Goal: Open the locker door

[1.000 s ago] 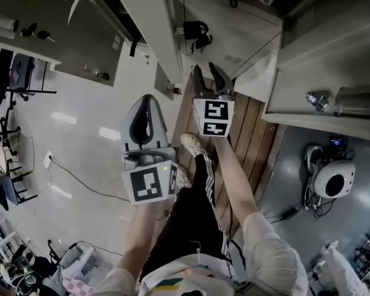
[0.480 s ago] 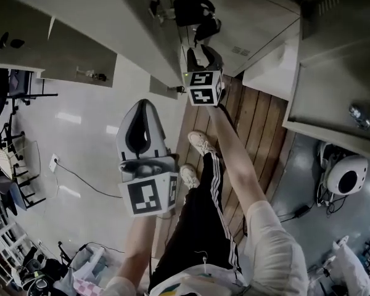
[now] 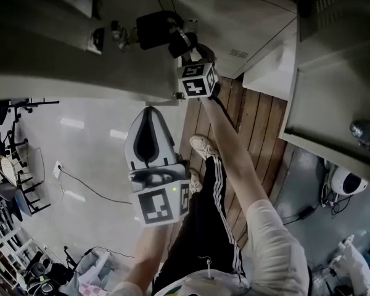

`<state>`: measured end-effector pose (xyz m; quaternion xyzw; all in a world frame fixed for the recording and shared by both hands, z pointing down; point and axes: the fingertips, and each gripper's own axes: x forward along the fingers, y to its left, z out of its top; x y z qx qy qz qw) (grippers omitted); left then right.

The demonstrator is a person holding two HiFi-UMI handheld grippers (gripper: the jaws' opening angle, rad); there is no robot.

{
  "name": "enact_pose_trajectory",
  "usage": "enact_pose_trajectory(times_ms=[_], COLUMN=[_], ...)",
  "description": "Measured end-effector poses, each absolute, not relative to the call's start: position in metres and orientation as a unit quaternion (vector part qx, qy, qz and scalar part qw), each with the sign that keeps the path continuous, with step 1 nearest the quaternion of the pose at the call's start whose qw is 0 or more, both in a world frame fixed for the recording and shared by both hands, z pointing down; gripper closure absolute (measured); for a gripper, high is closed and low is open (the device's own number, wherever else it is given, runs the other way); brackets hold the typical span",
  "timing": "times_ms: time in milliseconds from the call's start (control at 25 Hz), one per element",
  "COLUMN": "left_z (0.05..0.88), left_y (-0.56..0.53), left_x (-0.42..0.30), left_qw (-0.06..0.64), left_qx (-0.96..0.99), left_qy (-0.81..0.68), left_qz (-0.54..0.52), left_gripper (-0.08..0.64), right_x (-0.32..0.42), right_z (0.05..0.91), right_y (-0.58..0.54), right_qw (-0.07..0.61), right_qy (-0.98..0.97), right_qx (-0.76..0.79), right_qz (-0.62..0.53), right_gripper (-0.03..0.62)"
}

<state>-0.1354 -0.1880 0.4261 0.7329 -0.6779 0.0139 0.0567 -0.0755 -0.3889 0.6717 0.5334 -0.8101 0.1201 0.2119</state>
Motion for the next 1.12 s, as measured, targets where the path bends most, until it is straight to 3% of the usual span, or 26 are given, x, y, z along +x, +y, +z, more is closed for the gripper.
enact_pose_trajectory(times_ms=[240, 360, 640, 800, 1120], left_z=[0.427, 0.429, 0.429, 0.431, 0.441], left_y=[-0.190, -0.189, -0.189, -0.187, -0.183], left_x=[-0.118, -0.118, -0.125, -0.125, -0.122], left_qw=[0.058, 0.064, 0.064, 0.073, 0.082], left_qx=[0.734, 0.730, 0.723, 0.723, 0.726], left_qy=[-0.677, -0.680, -0.688, -0.687, -0.682], left_qz=[0.013, 0.012, 0.014, 0.009, 0.008], left_gripper=[0.544, 0.545, 0.545, 0.543, 0.545], right_x=[-0.075, -0.073, -0.072, -0.067, -0.061], right_z=[0.682, 0.682, 0.682, 0.685, 0.690], right_y=[-0.395, -0.402, -0.404, -0.403, -0.404], right_qw=[0.228, 0.238, 0.222, 0.139, -0.118], right_qy=[-0.809, -0.806, -0.813, -0.801, -0.735], right_qx=[0.527, 0.529, 0.520, 0.526, 0.478], right_qz=[0.123, 0.118, 0.140, 0.249, 0.466], right_gripper=[0.490, 0.541, 0.543, 0.548, 0.566])
